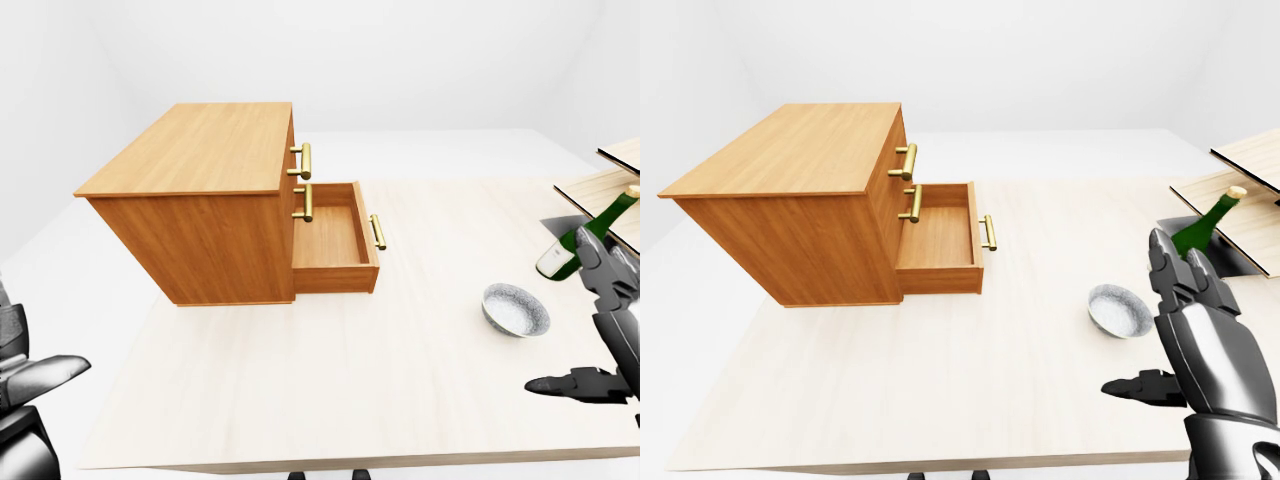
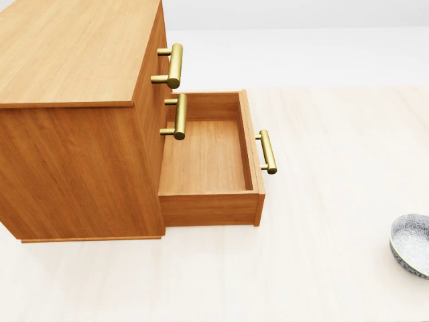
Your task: Put the bowl on top of the cabinet.
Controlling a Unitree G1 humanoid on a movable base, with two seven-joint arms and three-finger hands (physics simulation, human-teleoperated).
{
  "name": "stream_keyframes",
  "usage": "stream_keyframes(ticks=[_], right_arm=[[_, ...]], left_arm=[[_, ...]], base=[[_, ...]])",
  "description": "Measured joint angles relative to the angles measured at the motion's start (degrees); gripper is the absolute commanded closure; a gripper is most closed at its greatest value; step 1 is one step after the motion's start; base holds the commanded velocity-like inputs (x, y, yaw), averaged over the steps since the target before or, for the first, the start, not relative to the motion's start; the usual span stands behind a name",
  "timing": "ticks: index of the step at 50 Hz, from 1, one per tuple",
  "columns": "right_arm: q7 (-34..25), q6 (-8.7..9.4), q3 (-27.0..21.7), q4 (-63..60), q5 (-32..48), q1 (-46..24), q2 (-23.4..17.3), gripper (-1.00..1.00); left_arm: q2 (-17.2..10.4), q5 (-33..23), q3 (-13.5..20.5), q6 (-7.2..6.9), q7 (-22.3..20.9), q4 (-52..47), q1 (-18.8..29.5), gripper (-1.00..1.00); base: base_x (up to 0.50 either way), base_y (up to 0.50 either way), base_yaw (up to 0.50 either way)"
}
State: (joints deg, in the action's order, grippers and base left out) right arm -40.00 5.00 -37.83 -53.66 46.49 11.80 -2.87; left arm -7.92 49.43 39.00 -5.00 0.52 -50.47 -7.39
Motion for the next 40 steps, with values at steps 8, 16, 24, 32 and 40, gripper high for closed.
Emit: stream_keyframes(ticks=[8, 16, 24, 32, 40], right_arm=[[0.0, 0.00, -1.3, 5.7, 1.2, 0.7, -0.8, -1.00], [0.0, 0.00, -1.3, 9.3, 3.1, 0.4, -2.0, -1.00], [0.0, 0.00, -1.0, 10.6, 4.7, 0.2, -2.7, -1.00], [0.0, 0.00, -1.2, 12.1, 4.8, -0.7, -3.7, -1.00], [0.0, 0.00, -1.7, 16.1, 3.6, -2.6, -6.8, -1.00]], left_arm=[[0.1, -0.4, -0.3, 0.00, -0.1, 0.0, 0.0, -1.00], [0.2, -0.4, -0.3, 0.00, -0.2, -0.1, 0.0, -1.00], [0.2, -0.3, -0.2, 0.00, -0.2, -0.1, 0.0, -1.00], [0.2, -0.2, -0.2, 0.00, -0.1, -0.1, 0.0, -1.00], [0.4, -0.6, -0.5, 0.00, -0.3, -0.3, -0.2, -1.00]], base=[[0.00, 0.00, 0.00], [0.00, 0.00, 0.00], [0.00, 0.00, 0.00], [0.00, 0.00, 0.00], [0.00, 0.00, 0.00]])
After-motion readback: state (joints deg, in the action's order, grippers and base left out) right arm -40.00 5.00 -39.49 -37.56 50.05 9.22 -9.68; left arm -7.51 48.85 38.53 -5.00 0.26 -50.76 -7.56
